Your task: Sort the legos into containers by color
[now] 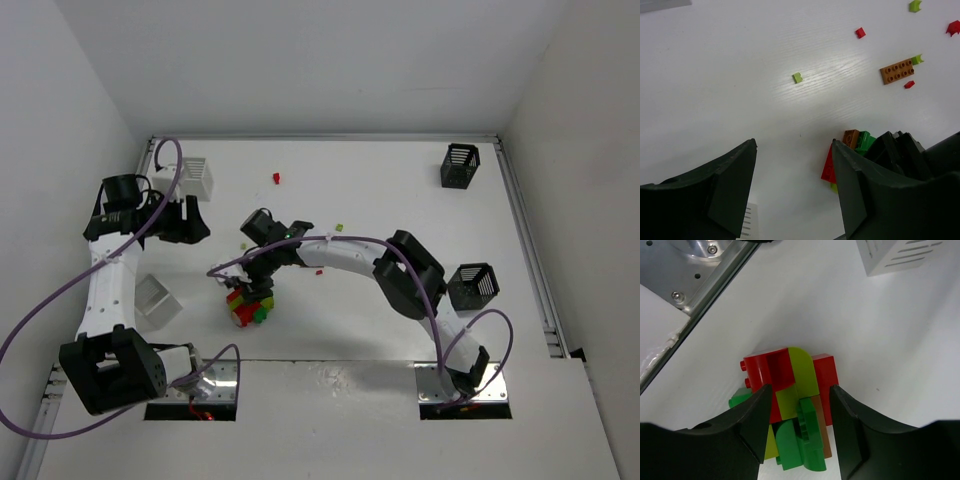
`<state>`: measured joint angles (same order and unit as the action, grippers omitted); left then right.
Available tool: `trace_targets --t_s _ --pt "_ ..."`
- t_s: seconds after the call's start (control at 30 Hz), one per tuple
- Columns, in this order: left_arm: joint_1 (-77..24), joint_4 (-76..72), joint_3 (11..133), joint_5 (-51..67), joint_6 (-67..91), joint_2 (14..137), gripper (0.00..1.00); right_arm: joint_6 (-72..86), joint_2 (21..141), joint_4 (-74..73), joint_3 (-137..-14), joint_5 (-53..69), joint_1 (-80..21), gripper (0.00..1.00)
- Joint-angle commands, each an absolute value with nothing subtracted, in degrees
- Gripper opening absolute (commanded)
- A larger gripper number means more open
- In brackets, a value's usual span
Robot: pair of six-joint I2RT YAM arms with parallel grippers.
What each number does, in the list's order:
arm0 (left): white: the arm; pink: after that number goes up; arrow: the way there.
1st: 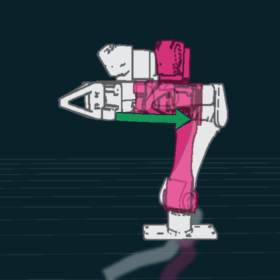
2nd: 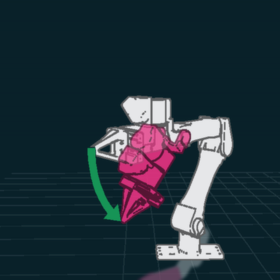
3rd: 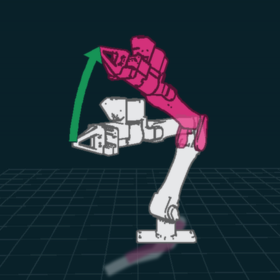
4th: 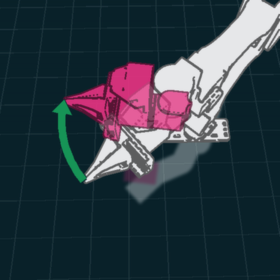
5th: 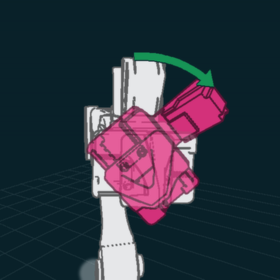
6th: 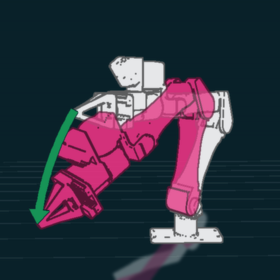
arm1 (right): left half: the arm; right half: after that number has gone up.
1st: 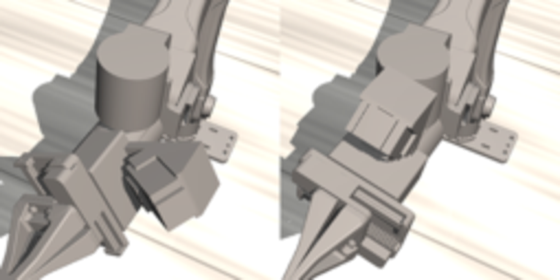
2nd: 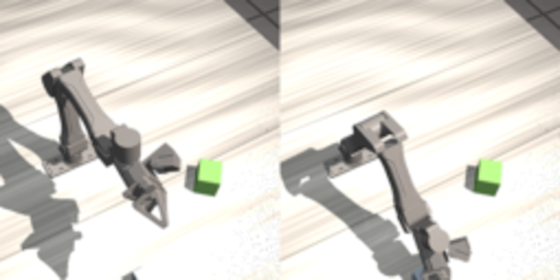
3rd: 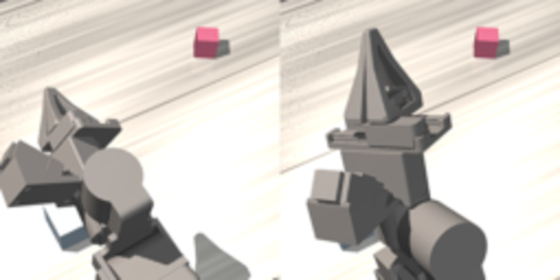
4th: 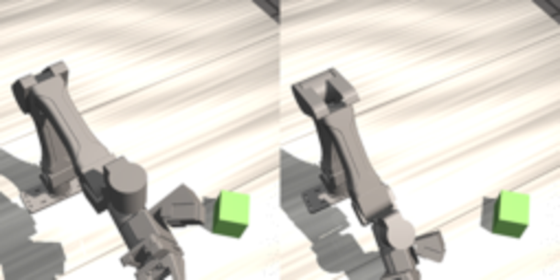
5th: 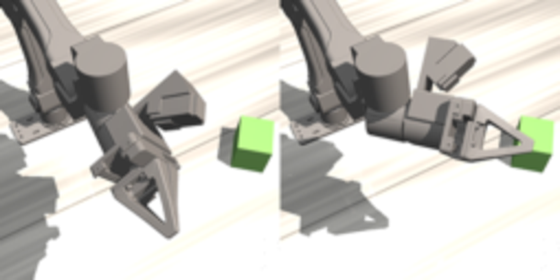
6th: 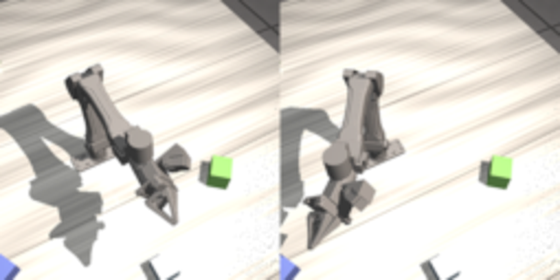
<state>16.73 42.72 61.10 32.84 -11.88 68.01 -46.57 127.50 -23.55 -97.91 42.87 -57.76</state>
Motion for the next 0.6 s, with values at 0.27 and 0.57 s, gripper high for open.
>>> trace_targets --t_s 0.27,0.57 --pt "17.1 42.3 59.7 35.6 -13.9 67.5 0.67 -48.8 129.5 -28.5 -102.0 46.1 -57.0 0.46" --pt "17.1 41.7 59.2 36.1 -13.9 68.0 0.67 -48.8 133.1 -30.9 -105.4 45.4 -55.9 0.43"
